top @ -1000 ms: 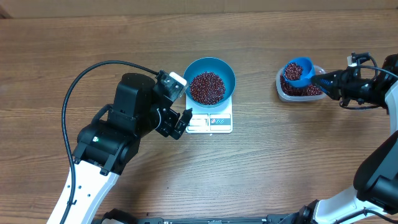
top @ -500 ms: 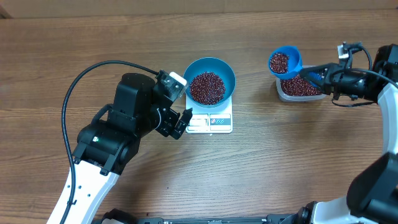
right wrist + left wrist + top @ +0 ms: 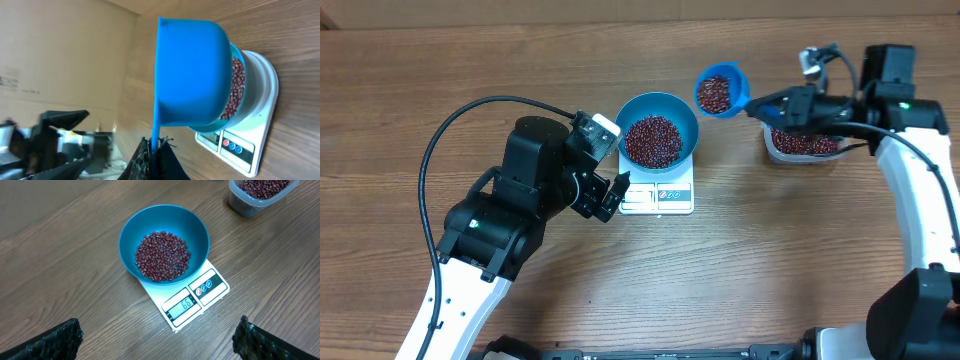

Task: Scoop item into bowl and weigh 150g on scale
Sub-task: 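Lift the refilled scoop out of the tub with the right gripper, then carry the scoop over the bowl and tip the beans in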

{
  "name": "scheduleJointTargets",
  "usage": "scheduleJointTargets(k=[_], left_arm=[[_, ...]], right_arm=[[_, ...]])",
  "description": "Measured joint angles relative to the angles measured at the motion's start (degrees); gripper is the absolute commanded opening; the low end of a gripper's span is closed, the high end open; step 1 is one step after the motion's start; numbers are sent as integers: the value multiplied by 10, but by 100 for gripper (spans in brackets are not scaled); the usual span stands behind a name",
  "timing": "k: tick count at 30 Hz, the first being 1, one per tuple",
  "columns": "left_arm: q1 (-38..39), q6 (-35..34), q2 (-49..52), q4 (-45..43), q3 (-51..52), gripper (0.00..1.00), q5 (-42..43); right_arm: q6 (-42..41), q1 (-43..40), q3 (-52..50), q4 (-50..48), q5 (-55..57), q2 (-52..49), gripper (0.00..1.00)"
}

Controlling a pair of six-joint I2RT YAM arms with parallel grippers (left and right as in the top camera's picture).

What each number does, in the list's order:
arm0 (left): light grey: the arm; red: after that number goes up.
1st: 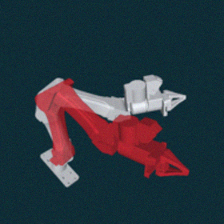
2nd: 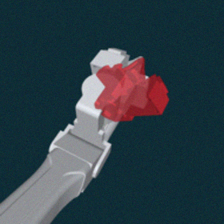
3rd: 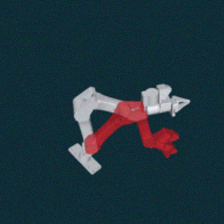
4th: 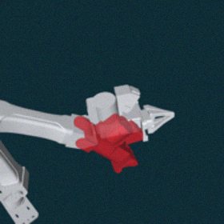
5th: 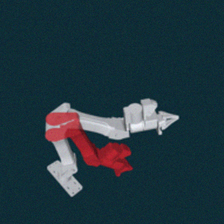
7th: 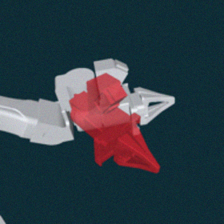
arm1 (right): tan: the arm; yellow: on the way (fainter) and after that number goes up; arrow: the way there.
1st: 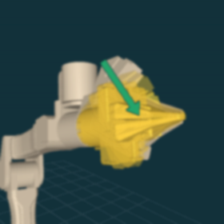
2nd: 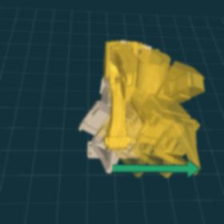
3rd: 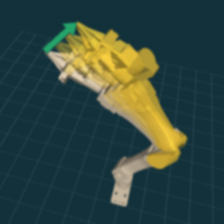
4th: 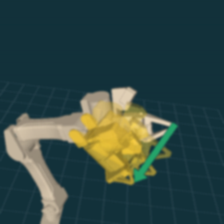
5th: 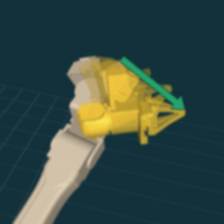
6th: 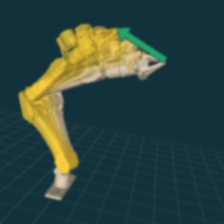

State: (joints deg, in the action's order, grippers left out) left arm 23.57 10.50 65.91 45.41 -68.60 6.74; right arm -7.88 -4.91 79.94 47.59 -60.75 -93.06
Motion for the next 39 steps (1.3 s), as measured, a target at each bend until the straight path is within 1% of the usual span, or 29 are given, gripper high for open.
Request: scheduleJointTargets(k=[8, 18, 24, 29, 39], left_arm=[[0, 0, 0, 0, 0, 100, 0], [0, 0, 0, 0, 0, 99, 0], [0, 0, 0, 0, 0, 100, 0], [0, 0, 0, 0, 0, 99, 0], [0, 0, 0, 0, 0, 100, 0]], right_arm=[[-28, 101, 0, -44, 116, 0, 4], [-27, 196, 0, -51, 337, 0, 4], [-15, 263, 0, -59, 433, 0, 4], [-11, 297, 0, -59, 502, 0, 4], [27, 338, 0, -60, 586, 0, 4]])
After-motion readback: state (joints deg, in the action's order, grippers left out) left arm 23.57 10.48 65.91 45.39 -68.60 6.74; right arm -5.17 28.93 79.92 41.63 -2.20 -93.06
